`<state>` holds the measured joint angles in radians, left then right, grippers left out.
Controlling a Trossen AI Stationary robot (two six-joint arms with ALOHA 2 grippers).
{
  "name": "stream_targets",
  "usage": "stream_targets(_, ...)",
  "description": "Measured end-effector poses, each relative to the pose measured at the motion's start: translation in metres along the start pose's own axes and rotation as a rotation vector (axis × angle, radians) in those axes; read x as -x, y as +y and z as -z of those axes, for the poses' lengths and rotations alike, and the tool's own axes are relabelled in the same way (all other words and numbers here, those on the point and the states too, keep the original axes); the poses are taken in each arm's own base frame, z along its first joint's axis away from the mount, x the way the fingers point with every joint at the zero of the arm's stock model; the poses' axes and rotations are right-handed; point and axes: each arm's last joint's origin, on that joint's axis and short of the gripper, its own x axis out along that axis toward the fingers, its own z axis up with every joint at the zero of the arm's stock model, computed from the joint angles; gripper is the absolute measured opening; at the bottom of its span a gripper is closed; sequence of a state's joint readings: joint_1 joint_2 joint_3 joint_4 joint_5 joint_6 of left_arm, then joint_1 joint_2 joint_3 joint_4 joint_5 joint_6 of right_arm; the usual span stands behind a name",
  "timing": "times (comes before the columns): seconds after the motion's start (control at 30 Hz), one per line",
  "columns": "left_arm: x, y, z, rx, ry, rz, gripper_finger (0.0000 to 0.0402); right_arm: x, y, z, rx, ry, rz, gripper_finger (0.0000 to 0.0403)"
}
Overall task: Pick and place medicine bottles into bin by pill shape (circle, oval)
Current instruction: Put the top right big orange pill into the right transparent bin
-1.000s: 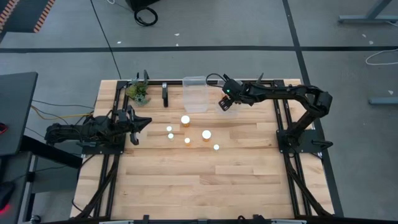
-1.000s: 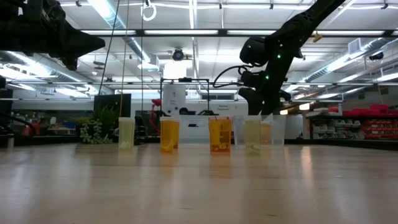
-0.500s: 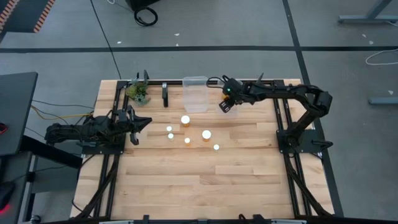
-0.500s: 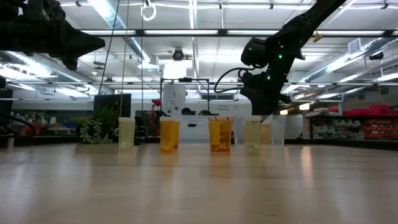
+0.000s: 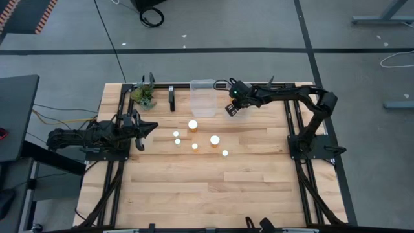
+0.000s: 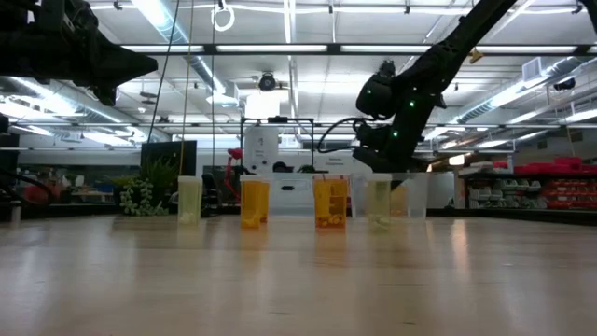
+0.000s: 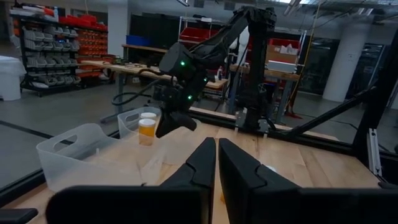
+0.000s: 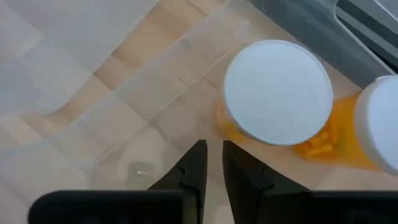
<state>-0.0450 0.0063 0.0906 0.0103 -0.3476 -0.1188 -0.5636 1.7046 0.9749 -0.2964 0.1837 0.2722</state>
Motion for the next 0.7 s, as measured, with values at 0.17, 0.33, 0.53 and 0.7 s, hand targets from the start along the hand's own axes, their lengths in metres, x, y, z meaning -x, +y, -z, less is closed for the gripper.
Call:
stream_targets(0.17,0.000,0.000,0.000,0.000,0.000,0.000,0.0031,-0.001,-0.004,-0.002,-0.006,-0.008,0.010,0.0055)
stream_targets(0.33,0.000,0.000,0.000,0.000,0.000,0.000,0.0036,-0.001,-0.007,-0.005,-0.011,-0.042,0.047,0.0055)
stream_targets(0.53,0.000,0.000,0.000,0.000,0.000,0.000,0.0028,-0.002,-0.013,-0.008,-0.019,-0.064,0.080,0.0055)
stream_targets(0.7,0.000,0.000,0.000,0.000,0.000,0.000,0.0026,-0.003,-0.017,-0.010,-0.032,-0.071,0.093,0.0055)
